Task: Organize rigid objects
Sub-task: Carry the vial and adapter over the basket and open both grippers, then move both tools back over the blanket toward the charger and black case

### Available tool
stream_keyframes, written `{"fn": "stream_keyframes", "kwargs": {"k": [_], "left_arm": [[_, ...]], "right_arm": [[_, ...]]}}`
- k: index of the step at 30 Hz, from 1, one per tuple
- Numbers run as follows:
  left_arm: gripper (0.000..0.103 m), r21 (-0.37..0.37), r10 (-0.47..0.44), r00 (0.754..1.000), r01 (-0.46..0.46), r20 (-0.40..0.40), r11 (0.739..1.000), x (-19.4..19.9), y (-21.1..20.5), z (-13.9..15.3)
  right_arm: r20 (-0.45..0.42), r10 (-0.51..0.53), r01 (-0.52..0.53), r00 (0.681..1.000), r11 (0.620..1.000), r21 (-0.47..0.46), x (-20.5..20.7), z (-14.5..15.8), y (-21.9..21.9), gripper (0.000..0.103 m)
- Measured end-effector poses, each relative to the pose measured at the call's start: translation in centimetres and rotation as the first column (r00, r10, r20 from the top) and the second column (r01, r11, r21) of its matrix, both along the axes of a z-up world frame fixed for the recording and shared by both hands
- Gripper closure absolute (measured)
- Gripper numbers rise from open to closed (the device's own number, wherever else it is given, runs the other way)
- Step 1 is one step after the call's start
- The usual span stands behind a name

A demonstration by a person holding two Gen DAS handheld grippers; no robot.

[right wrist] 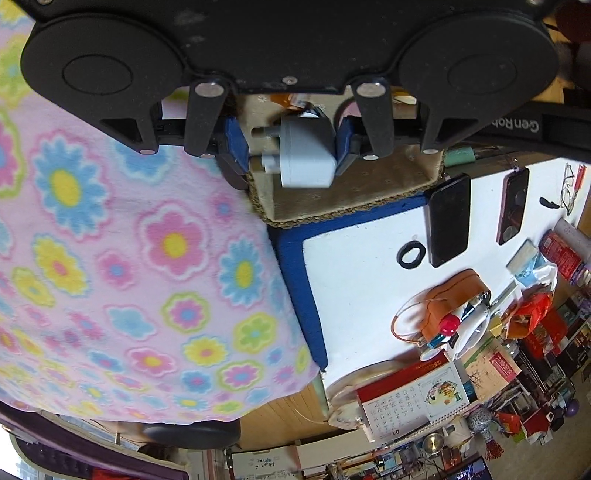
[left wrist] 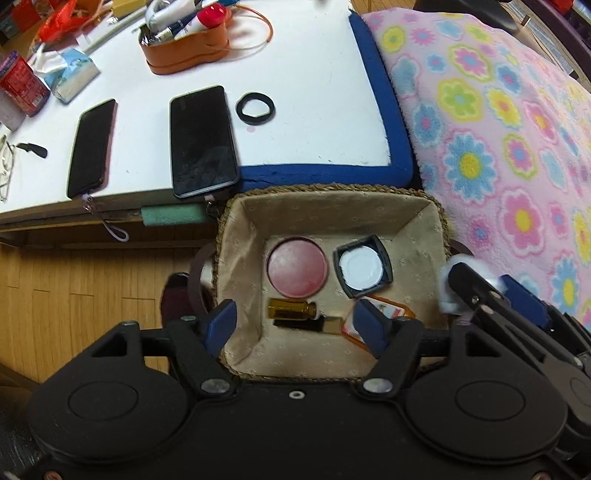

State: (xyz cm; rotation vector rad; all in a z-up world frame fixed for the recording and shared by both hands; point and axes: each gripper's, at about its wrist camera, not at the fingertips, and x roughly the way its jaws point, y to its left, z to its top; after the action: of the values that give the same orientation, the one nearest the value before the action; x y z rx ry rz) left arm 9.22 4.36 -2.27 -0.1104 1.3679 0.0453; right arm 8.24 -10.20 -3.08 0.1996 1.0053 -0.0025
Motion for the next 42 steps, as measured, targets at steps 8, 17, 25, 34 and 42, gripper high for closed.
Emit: {"fn": "stream_keyframes", "kwargs": {"k": [8,17,25,34,42], "left_arm": [[0.032,-0.017,0.0,1.0,0.0,-0.011,1.0,0.1,0.1,-0.1],[0.032,-0.01,-0.007,1.0,0.007,-0.013,1.0,0.0,-0.3,-0.1],[0.032,0.002,-0.016,1.0,0.016,-0.008,1.0,0.0,-0.5,0.0],[0.032,0.007,-0.032,0.999,0.032,-0.005,0.999,-0.1,-0.6,0.1],[0.032,0.021,-0.065,0.998,0.065,0.008,0.998,-0.3,-1.3,0.4]], "right_arm": [[-0.002,-0.01,0.01,1.0,1.0,0.004,-0.5,0.1,-0.8,0.045],[-0.015,-0.02,0.021,1.0,1.0,0.003,-0.9,-0.3,-1.3,0.043],[-0.02,-0.019,0.019,1.0,1.0,0.001,-1.2,-0.4,-1.4,0.042],[-0.009,-0.018,0.018,1.0,1.0,-0.016,-1.6,-0.3,-1.4,0.038],[0.009,-0.021,0.021,1.0,0.999,-0.039,-2.4,0.0,-1.8,0.03]]}}
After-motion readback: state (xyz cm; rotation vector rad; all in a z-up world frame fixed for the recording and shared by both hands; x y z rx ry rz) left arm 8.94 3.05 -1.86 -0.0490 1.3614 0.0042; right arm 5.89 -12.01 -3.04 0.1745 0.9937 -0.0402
